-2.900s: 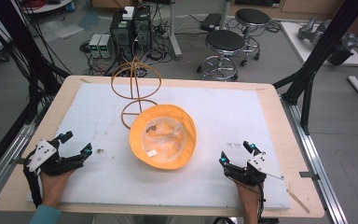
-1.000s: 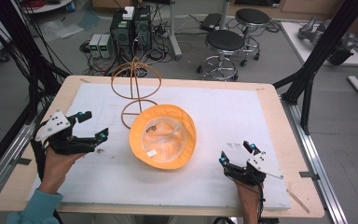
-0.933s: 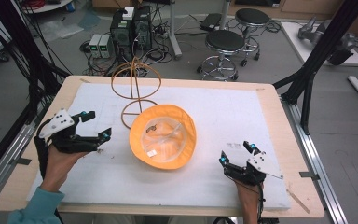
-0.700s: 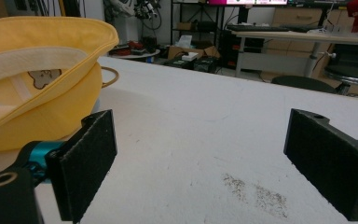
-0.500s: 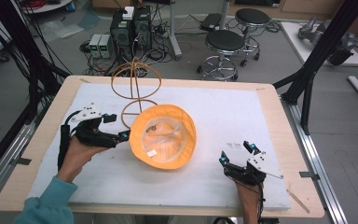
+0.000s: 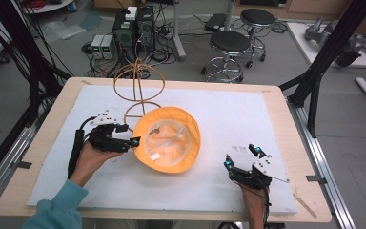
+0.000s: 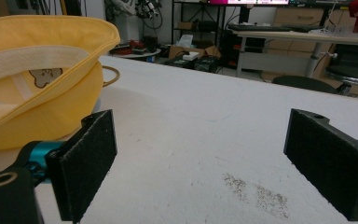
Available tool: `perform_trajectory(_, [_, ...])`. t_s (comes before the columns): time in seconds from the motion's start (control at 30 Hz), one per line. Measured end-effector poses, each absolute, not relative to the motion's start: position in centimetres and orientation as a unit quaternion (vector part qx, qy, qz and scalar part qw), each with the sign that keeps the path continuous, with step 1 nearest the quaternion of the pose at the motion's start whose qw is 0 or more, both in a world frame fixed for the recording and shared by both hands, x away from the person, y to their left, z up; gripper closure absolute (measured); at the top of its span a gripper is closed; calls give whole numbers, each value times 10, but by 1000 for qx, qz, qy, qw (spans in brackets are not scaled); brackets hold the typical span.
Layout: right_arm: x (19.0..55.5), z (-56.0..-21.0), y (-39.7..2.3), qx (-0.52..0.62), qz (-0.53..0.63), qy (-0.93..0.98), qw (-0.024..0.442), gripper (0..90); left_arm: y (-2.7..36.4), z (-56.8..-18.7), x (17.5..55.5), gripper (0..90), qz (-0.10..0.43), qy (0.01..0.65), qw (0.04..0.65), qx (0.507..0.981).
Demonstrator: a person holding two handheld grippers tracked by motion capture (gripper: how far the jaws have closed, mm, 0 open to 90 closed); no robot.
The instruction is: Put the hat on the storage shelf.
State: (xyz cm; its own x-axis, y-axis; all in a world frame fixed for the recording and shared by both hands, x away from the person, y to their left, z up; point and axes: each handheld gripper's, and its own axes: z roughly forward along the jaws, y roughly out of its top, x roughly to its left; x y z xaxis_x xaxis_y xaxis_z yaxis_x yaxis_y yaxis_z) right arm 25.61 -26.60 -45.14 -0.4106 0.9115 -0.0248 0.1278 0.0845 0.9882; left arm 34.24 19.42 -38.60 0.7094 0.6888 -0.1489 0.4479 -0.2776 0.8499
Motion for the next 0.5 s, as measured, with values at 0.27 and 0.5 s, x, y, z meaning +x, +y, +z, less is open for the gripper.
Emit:
perform_trajectory(0.27, [256, -451, -266, 405, 542, 642, 361, 83, 190, -393, 344, 314, 99, 357, 475, 798])
perform_trajectory(0.5, [256, -451, -266, 404, 542, 642, 361, 83, 187, -397, 344, 428, 60, 334, 476, 811])
